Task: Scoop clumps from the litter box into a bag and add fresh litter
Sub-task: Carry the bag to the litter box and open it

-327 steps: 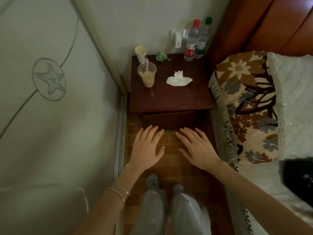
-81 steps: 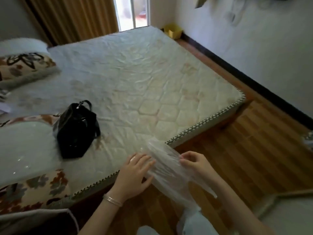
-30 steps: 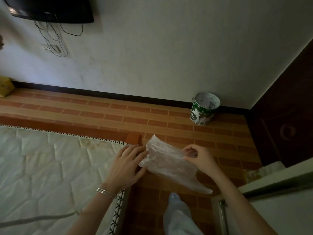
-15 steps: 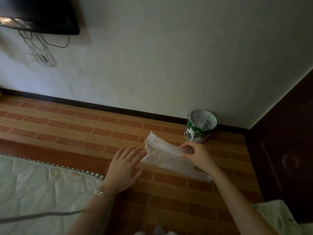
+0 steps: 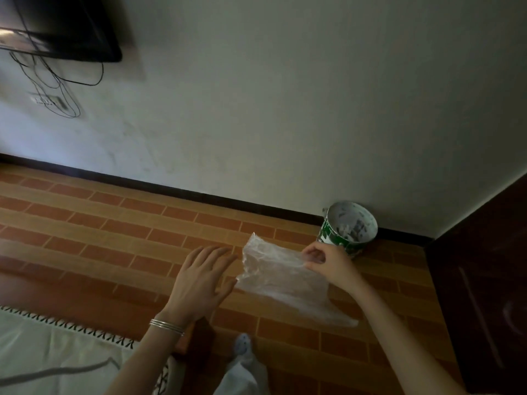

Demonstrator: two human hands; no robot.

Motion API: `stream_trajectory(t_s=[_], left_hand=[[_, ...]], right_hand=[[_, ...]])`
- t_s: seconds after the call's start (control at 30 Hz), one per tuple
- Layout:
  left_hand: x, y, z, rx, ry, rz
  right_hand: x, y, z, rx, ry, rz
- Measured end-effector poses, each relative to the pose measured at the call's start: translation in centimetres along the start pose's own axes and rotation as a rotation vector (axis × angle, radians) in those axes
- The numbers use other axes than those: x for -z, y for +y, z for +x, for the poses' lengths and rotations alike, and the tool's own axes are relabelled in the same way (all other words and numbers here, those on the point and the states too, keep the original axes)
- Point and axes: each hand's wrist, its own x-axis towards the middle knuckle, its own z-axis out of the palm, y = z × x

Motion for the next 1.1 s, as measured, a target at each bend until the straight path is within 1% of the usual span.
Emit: stream_trajectory(t_s=[0.23, 0.3, 0.4, 0.5, 0.73, 0.87, 1.1], left_hand=[[2.1, -7.3, 9.6, 0.028, 0.043, 0.021], [2.5, -9.3, 11.4, 0.036, 0.051, 0.043], [2.7, -11.9, 13.0, 0.064, 0.052, 0.054], [2.6, -13.9, 13.5, 0.114, 0.046, 0.062], [1.0, -19.0, 14.3, 0.274, -0.017, 0.066], [0.5, -22.1, 16.0, 0.382, -0.034, 0.084], [2.1, -28.1, 20.8, 0.581, 0.023, 0.127]], right_hand=[[2.5, -3.9, 11.8, 0.05, 0.05, 0.02], [2.6, -4.8, 14.7, 0.067, 0.064, 0.02], [2.0, -6.3, 18.2, 0.098, 0.039, 0.005], [0.9, -7.5, 21.2, 0.112, -0.008, 0.014], [-1.5, -9.7, 29.7, 0.141, -0.21, -0.008], [-2.5, -11.7, 35.5, 0.207, -0.273, -0.002], [-3.1, -18.1, 47.6, 0.365, -0.381, 0.003]])
